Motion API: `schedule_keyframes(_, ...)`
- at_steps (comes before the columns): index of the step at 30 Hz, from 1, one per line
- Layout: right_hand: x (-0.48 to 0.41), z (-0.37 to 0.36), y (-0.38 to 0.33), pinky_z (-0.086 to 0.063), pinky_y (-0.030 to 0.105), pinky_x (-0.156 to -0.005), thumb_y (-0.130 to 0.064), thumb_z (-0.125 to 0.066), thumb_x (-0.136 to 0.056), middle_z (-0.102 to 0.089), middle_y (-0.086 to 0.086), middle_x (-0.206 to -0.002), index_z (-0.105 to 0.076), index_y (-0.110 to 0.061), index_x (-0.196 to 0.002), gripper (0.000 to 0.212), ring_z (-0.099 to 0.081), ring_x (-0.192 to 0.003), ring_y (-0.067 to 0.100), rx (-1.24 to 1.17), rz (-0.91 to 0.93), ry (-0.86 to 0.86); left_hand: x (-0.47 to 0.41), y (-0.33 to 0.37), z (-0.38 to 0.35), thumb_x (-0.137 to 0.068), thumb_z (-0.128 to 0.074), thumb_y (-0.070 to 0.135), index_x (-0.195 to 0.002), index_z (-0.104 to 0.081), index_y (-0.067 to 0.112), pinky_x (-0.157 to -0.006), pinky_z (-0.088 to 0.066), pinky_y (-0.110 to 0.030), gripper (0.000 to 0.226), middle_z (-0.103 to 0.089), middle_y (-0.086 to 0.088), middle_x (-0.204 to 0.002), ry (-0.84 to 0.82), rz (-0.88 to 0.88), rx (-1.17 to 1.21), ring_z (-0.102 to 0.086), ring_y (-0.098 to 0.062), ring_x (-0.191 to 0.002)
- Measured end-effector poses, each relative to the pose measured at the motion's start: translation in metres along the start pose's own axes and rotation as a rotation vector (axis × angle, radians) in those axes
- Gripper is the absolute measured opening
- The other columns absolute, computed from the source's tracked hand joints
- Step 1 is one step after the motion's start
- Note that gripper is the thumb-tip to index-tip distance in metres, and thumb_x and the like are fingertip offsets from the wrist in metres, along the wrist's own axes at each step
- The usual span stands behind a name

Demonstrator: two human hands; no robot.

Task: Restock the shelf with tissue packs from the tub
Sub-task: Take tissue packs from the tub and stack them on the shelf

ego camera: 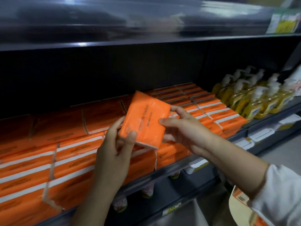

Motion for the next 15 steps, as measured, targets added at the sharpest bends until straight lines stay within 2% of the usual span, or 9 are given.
schedule_keyframes(3, -0.011, 0.023, -0.011, -0.055, 0.027, -0.047, 0.003, -0.058, -0.085, -0.061, 0.010, -0.087, -0.047, -0.017, -0.108, 0.033, -0.066, -0.060, 0.018, -0.115, 0.068, 0.179, -0.001, -0.008, -0.010, -0.076, -0.048, 0.061, -0.134, -0.043, 0.039, -0.087, -0.040, -0.021, 0.062, -0.050, 0.023, -0.118, -0.029, -0.022, -0.220, -0.050, 0.005, -0.105)
schedule_keyframes(5, -0.022, 0.044, -0.019, -0.055, 0.025, -0.046, 0.001, -0.056, -0.087, -0.055, 0.007, -0.087, -0.042, -0.019, -0.110, 0.033, -0.062, -0.060, 0.018, -0.127, 0.129, 0.337, -0.002, -0.011, -0.014, -0.081, -0.055, 0.051, -0.129, -0.051, 0.031, -0.092, -0.035, -0.021, 0.053, -0.050, 0.018, -0.122, -0.069, -0.092, -0.417, -0.046, 0.000, -0.112)
schedule_keyframes(8, -0.041, 0.073, -0.024, -0.054, 0.023, -0.049, -0.006, -0.057, -0.088, -0.052, 0.005, -0.085, -0.040, -0.021, -0.117, 0.036, -0.057, -0.062, 0.016, -0.013, 0.172, 0.513, -0.005, -0.018, -0.019, -0.082, -0.063, 0.042, -0.118, -0.062, 0.027, -0.093, -0.032, -0.019, 0.039, -0.055, 0.015, -0.120, -0.151, -0.150, -0.605, -0.048, -0.004, -0.112)
schedule_keyframes(11, -0.063, 0.086, -0.022, -0.055, 0.024, -0.051, -0.009, -0.059, -0.088, -0.053, 0.005, -0.085, -0.040, -0.020, -0.118, 0.037, -0.059, -0.063, 0.017, 0.051, 0.156, 0.558, -0.007, -0.019, -0.022, -0.076, -0.066, 0.048, -0.116, -0.064, 0.029, -0.095, -0.038, -0.025, 0.044, -0.057, 0.015, -0.119, -0.191, -0.154, -0.670, -0.050, -0.005, -0.111)
schedule_keyframes(15, -0.088, 0.082, -0.020, -0.057, 0.032, -0.069, -0.009, -0.058, -0.089, -0.051, 0.007, -0.091, -0.032, -0.021, -0.132, 0.052, -0.061, -0.072, 0.020, 0.038, 0.079, 0.532, -0.009, -0.020, -0.024, -0.065, -0.063, 0.067, -0.116, -0.059, 0.041, -0.092, -0.027, -0.020, 0.057, -0.047, 0.029, -0.117, -0.251, -0.154, -0.694, -0.040, 0.004, -0.112)
Point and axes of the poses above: each hand's wrist, its own x-axis away from the middle knuckle, its own z-axis out of the back of the hand, y = z × x, the point moved 1 cm from there along -x, towards the middle knuckle
